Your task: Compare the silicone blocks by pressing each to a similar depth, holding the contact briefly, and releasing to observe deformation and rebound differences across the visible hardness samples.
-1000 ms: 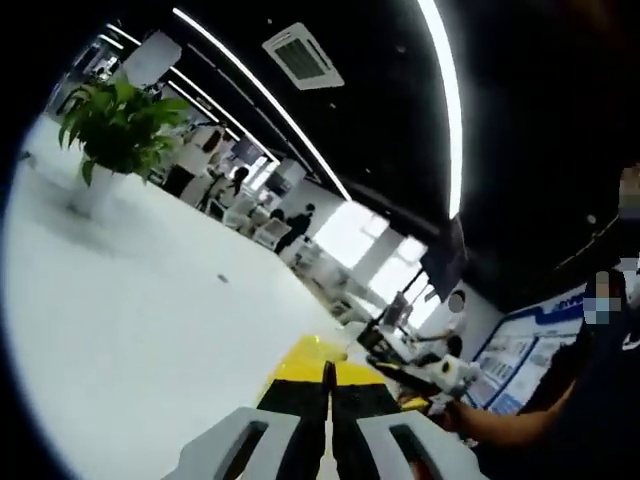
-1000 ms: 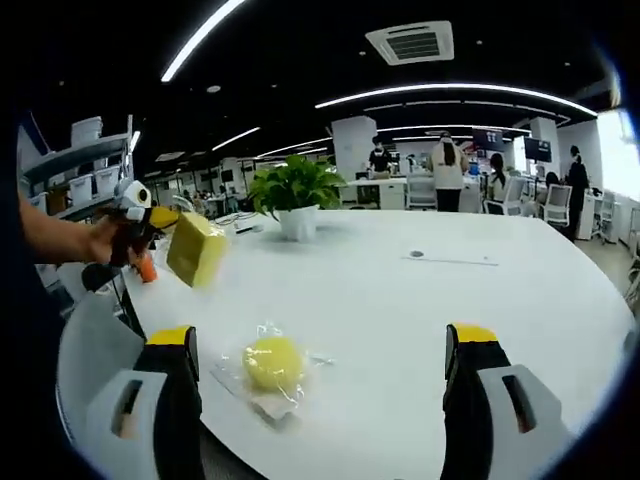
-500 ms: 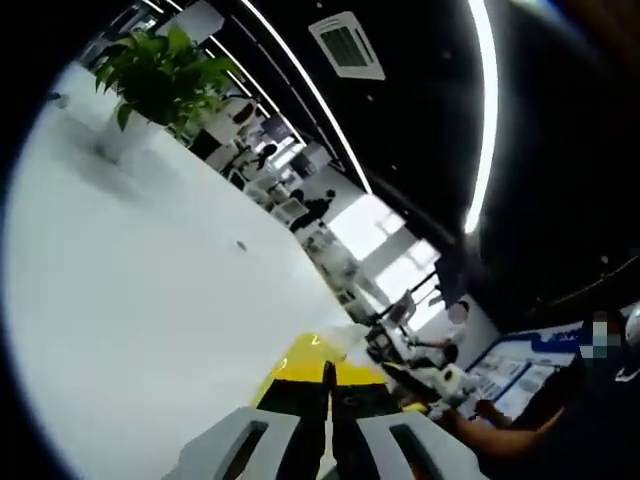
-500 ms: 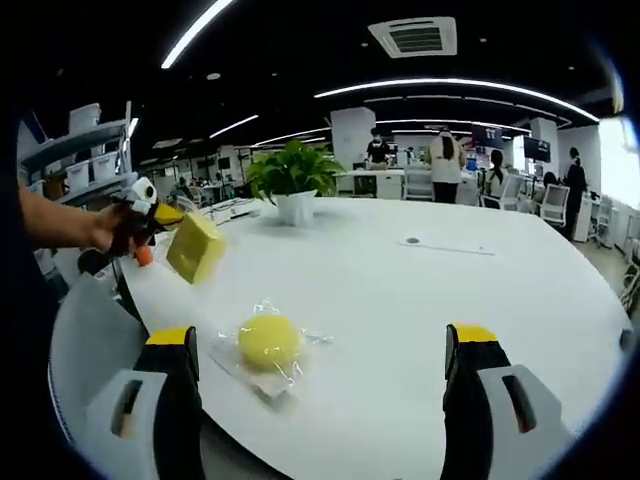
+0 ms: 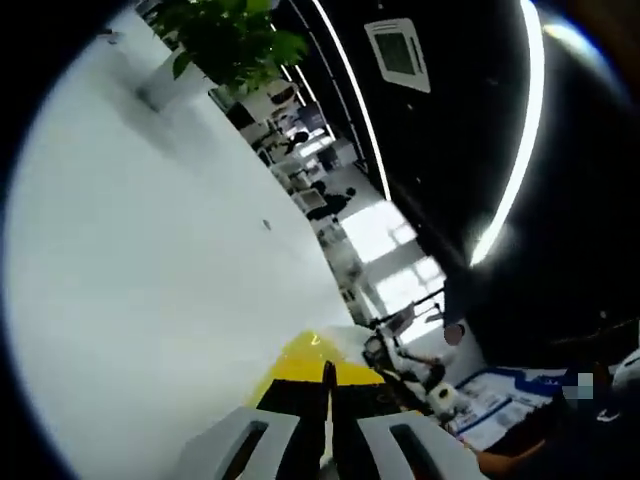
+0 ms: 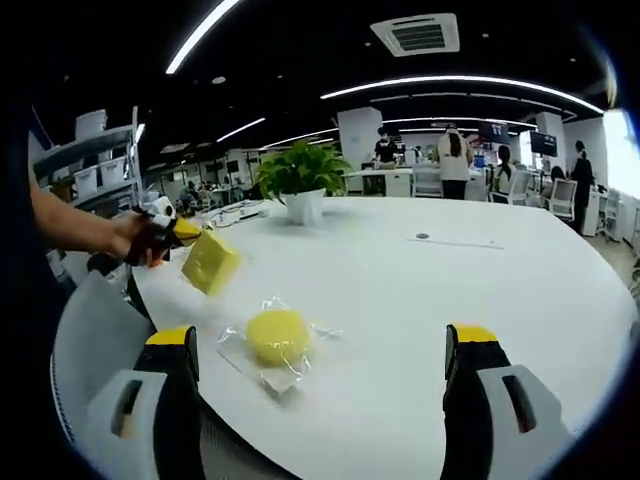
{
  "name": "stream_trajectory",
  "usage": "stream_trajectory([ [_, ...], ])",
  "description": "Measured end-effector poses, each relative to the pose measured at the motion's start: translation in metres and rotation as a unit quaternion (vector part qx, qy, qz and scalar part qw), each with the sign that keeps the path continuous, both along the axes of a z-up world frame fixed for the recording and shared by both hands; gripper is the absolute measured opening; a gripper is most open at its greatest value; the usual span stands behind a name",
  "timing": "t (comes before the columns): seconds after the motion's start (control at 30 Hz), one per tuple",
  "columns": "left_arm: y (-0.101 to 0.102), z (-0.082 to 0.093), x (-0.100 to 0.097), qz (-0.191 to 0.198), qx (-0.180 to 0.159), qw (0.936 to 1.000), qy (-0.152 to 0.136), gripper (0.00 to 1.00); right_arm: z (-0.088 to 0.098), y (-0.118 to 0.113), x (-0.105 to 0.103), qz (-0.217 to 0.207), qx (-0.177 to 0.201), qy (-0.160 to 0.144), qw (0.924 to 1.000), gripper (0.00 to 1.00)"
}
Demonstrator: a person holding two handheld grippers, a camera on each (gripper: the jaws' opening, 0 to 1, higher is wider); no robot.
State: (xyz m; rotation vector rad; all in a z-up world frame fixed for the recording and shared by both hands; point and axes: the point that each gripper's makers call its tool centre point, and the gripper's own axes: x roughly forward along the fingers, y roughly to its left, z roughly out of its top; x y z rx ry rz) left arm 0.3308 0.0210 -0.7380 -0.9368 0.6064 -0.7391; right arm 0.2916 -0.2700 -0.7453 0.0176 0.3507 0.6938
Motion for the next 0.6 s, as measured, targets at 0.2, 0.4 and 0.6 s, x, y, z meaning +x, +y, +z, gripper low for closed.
stream_trajectory([
  [0.2,0.016,-0.031,0.005,0.001,0.074,0.9972,-0.007,0.0,-0.003,0.007,0.0,0.011,-0.015,0.01,0.9998,0.96],
  [0.4,0.024,-0.062,0.005,-0.026,0.22,0.9742,-0.044,0.0,-0.007,0.005,0.002,0.005,-0.019,0.01,0.9997,0.96],
  [0.6,0.033,-0.065,0.019,-0.002,0.232,0.9714,-0.049,0.0,-0.011,0.007,0.002,0.008,-0.022,0.017,0.9996,0.96],
])
